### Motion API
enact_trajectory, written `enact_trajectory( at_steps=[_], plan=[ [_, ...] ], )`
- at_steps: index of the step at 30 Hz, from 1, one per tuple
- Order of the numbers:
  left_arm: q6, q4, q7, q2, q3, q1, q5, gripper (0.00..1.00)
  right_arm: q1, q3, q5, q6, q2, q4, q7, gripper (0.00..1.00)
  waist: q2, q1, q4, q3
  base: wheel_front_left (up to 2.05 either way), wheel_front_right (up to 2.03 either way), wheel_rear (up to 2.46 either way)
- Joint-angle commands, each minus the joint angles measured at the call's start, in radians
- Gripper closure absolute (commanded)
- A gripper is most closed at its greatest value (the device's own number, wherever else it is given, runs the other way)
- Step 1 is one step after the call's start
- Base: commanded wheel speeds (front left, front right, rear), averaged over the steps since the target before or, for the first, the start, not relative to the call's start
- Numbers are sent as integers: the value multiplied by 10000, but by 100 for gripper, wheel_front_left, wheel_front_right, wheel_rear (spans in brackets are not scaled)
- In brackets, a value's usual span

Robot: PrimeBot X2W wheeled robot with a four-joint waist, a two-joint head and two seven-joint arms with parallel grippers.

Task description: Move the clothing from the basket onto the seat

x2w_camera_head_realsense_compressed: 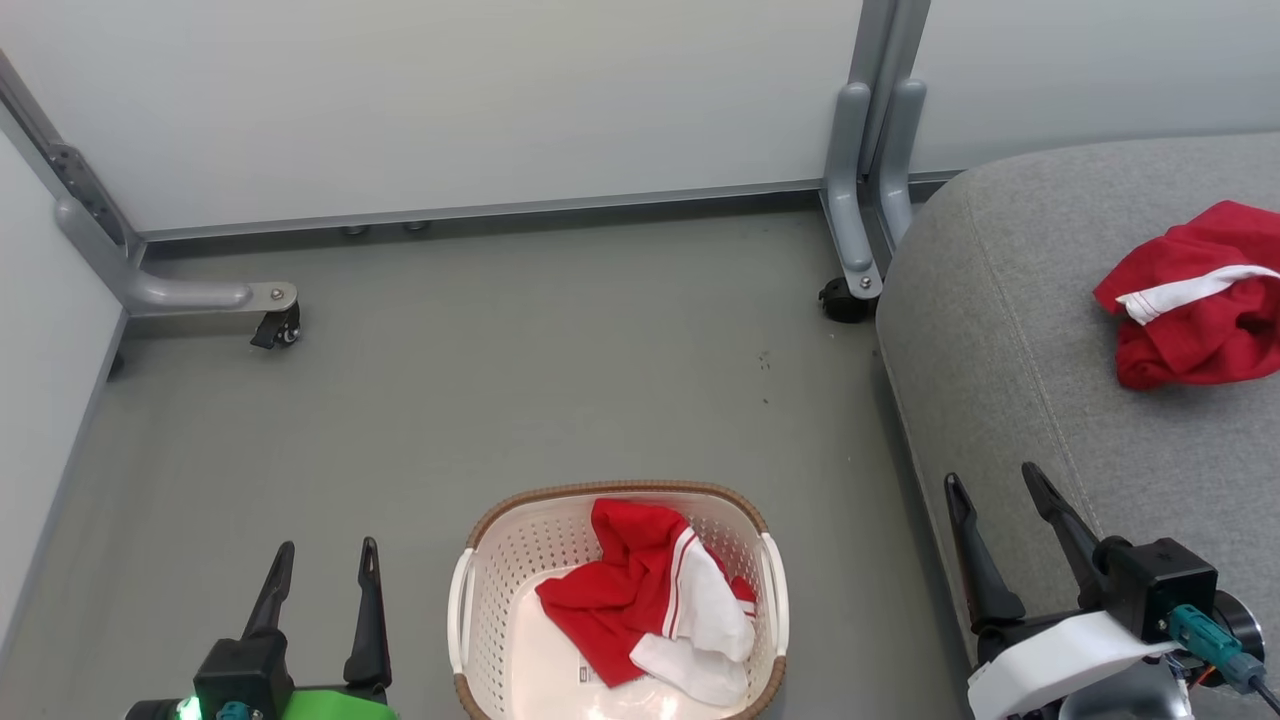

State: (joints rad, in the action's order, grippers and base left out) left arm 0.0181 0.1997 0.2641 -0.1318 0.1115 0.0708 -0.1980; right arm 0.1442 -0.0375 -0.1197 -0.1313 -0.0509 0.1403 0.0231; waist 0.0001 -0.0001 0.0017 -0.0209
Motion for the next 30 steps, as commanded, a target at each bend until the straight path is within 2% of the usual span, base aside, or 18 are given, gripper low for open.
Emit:
enact_trajectory(
  at_steps=[1, 9, 17, 21, 30],
  plan=[
    [70, -37, 3, 78, 45, -185, 75, 0, -10, 21, 34, 10, -7, 66, -22, 0, -1, 1, 11, -67, 0, 0, 0],
    [-156, 147, 3, 147, 334, -1085, 327, 0, -382, 59, 26, 10, -7, 256, 4, 0, -1, 1, 1, -797, 0, 0, 0],
    [-542, 793, 1, 473, 1133, -2900, 692, 0, -1162, -53, -3, 10, -173, 645, 87, 0, -1, 1, -288, -2476, 0, 0, 0],
    [-747, 1536, 1, 643, 1552, -3965, 685, 0, -1676, -112, -65, 10, -253, 734, 248, 0, -1, 1, -489, -3470, 0, 0, 0],
    [-1114, 4302, -36, 777, 2706, -6259, 426, 0, -2645, -324, -173, 10, -191, 514, 752, 0, -1, 1, -942, -5371, 0, 0, 0]
  ],
)
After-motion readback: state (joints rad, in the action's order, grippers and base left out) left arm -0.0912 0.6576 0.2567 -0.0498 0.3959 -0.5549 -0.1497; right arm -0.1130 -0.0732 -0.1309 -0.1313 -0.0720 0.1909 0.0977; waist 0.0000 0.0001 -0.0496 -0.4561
